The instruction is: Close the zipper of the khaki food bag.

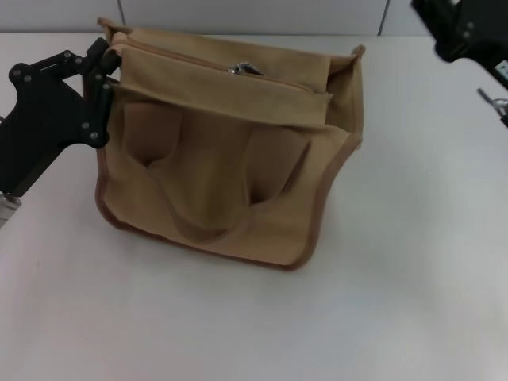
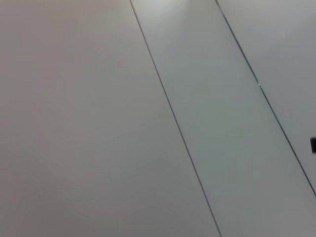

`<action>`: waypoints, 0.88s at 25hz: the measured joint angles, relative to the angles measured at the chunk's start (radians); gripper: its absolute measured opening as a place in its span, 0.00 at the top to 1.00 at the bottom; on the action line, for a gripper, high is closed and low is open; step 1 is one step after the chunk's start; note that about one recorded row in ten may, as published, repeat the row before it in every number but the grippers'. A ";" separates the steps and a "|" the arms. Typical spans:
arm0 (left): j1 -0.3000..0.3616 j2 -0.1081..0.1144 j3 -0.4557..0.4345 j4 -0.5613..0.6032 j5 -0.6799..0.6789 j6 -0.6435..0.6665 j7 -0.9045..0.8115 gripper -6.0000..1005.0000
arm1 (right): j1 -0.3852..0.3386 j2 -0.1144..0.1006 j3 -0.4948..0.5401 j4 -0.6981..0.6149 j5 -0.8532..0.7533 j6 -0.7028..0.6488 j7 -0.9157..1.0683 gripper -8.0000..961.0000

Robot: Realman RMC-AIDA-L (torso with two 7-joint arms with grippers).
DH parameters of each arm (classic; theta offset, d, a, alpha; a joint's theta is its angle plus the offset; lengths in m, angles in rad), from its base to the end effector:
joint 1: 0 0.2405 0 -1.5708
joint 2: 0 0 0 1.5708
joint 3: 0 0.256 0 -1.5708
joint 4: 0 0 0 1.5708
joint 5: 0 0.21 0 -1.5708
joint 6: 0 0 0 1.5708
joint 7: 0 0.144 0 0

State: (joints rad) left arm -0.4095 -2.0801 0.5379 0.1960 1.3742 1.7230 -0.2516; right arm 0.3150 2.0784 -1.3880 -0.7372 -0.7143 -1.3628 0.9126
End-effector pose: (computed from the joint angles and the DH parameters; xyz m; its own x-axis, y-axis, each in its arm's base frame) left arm -0.2803 0.2880 0.0138 0.6711 -0.4577 0.5831 0.3086 -0.5427 -0.7812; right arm 0.2006 0.3312 0.0234 0.4594 0.1944 -0.8667 -0.4519 -0.7889 -0.4164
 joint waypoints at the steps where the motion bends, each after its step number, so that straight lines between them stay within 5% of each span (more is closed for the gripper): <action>1: 0.000 0.000 0.000 -0.001 -0.002 0.011 -0.005 0.81 | 0.008 -0.002 0.002 -0.017 -0.052 0.000 0.022 0.76; 7: -0.006 0.001 -0.001 -0.001 -0.007 0.054 -0.050 0.97 | 0.041 -0.010 0.022 -0.093 -0.283 0.016 0.173 0.76; 22: -0.017 0.000 0.006 -0.001 -0.009 0.060 -0.051 0.97 | 0.111 0.000 0.066 -0.120 -0.506 0.037 0.257 0.77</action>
State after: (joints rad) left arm -0.4264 -2.0801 0.5442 0.1948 1.3651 1.7825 -0.3026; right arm 0.4255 2.0786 -1.3224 -0.8576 -1.2202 -1.3260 1.1697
